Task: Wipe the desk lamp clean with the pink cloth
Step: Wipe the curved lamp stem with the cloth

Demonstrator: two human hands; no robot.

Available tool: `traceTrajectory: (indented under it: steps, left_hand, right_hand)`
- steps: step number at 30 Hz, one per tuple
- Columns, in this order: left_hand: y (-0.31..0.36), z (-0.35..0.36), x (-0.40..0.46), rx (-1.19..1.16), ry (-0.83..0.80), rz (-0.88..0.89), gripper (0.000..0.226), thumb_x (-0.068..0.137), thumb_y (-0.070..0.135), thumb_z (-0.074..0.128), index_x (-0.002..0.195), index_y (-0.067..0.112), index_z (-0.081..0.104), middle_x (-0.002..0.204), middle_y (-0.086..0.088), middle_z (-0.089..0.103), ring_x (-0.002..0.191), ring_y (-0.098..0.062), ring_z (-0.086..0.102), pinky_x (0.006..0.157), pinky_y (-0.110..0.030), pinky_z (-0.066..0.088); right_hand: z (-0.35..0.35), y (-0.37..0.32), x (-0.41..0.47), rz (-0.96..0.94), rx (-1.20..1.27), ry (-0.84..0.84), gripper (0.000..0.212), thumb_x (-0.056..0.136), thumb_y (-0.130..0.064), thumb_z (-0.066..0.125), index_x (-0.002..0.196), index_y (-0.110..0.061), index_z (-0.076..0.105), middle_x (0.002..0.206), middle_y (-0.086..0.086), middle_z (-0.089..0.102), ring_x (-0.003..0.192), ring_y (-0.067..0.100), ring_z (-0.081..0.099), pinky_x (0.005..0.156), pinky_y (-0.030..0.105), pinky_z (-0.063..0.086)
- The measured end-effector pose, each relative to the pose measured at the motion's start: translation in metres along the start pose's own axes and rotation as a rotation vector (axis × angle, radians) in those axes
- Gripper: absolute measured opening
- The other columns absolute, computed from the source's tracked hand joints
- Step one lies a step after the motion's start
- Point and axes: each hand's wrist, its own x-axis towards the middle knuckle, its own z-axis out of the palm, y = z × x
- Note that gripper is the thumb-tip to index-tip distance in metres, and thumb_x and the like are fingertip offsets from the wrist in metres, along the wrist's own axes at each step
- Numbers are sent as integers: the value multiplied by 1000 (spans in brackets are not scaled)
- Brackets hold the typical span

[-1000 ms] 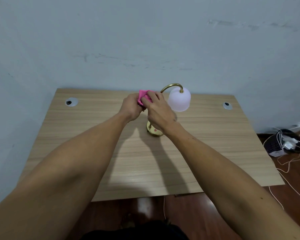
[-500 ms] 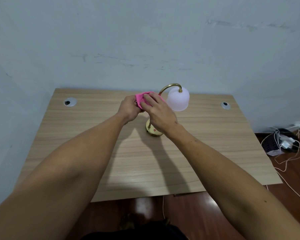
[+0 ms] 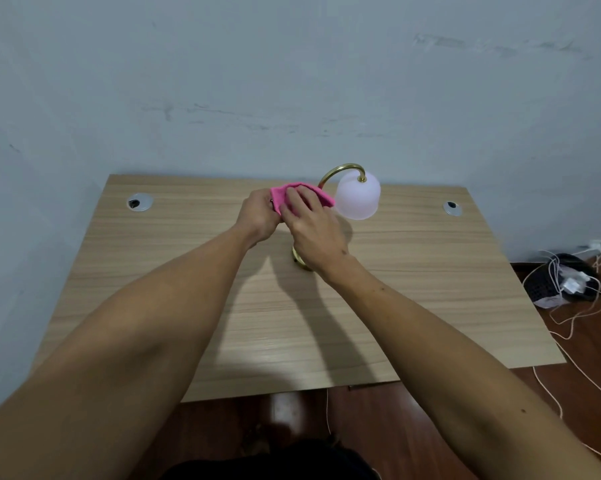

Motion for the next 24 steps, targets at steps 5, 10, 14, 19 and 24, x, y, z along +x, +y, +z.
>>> traceTrajectory:
  steps: [5,10,14,19,24]
  left_hand:
    - [0,0,0,-148,-50,-53,25,76,-8,77,79,16,70,71,-6,70,72,-14,67,93,-39,61]
    - [-1,-2,-1,-133,-60,-42,25,77,-5,77,78,19,70,75,-10,73,72,-12,68,88,-42,62]
    - [-6,-2,1,-59,-27,-2,14,67,16,77,74,27,72,76,-3,72,74,-15,62,81,-48,60]
    - [-1,-5,-4,-126,-50,-17,24,70,4,87,88,11,73,90,-11,75,84,-21,68,87,-44,63]
    - [-5,-1,-9,-70,9,-42,25,79,-6,78,87,15,68,93,-17,77,88,-26,73,93,-39,60]
  right_hand:
    - [-5,7,4,123,132,141,50,77,1,52,126,0,60,124,19,61,109,39,57,84,50,53]
    - [-3,8,-5,12,88,207,59,76,0,29,125,2,63,125,19,63,111,40,58,85,48,55]
    - [14,7,-7,-50,142,197,57,81,1,34,128,-1,66,137,15,62,128,37,51,93,50,53]
    - [-6,6,-12,222,801,331,43,84,8,46,109,-7,78,113,6,74,110,17,60,99,25,45]
    - [-12,27,-39,551,1209,-73,45,86,10,42,71,-23,69,71,-5,63,70,9,54,64,25,40]
